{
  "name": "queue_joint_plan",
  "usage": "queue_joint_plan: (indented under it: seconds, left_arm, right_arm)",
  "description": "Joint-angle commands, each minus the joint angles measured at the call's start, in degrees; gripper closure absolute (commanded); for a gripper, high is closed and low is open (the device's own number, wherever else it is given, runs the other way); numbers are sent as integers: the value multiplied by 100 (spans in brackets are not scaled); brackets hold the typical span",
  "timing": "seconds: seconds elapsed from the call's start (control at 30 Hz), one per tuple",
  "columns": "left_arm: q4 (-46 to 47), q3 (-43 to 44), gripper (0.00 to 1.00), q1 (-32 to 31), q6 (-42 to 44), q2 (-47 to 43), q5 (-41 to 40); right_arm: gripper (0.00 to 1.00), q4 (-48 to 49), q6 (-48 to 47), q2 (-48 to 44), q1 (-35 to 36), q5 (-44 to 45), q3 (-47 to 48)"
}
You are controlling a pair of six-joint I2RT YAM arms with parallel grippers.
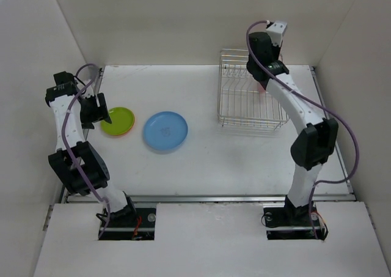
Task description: Unload the plates from the dish rack
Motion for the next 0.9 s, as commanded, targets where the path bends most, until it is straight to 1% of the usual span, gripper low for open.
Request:
queue_joint_plan:
  seconds: [0.0, 0.07, 0.1, 0.2, 0.23, 0.3, 0.33, 0.4, 0.47, 0.53, 0.63, 0.7, 0.8, 0.87]
  left_arm:
    - [-179, -112, 33, -6, 112, -406, 187]
    - [-232, -165, 33, -6, 165, -556, 239]
    - [-232, -243, 32, -6, 217, -608, 240]
    - [-232, -402, 32, -6, 217, -776, 240]
    - [-232, -463, 31, -6, 270, -854, 240]
    - [-232, -525, 30, -6, 270, -916, 240]
    - [-232, -525, 29, -6, 270, -917, 292]
    - [-284, -586, 29, -6, 322, -969, 292]
    - [-284, -648, 29, -6, 323, -1021, 240]
    - [-284, -709, 29, -6, 384, -1083, 178]
    - [-284, -850, 29, -6, 437, -1145, 55]
    - [-284, -912, 27, -6, 437, -1198, -59]
    - [-223, -965, 27, -6, 437, -1198, -111]
    - [-223, -965, 27, -6, 437, -1128, -112]
  right_arm:
    - [100, 909, -852, -899, 280, 1041, 240]
    - [100, 1041, -1115, -1214, 448, 1113, 310]
    - [100, 1041, -1117, -1338, 675, 1052, 249]
    - [100, 857, -1117, -1786, 1089, -332, -242]
    - [100, 770, -1117, -1787, 1378, -1494, -374]
    - [100, 385, -837, -1709, 1608, -2791, -542]
    - [100, 269, -713, -1586, 1687, -4347, -542]
    - [100, 276, -432, -1123, 1758, -5718, -542]
    - [100, 460, 121, -743, 1820, -6852, -542]
    - [100, 732, 542, -191, 1881, -7226, -464]
    - [100, 961, 799, 451, 1881, -7657, -323]
    - [100, 1076, 984, 716, 1881, -7929, -261]
    - [100, 1147, 1124, 1287, 1881, -8176, -208]
    - [100, 1147, 1125, 1472, 1881, -8177, -208]
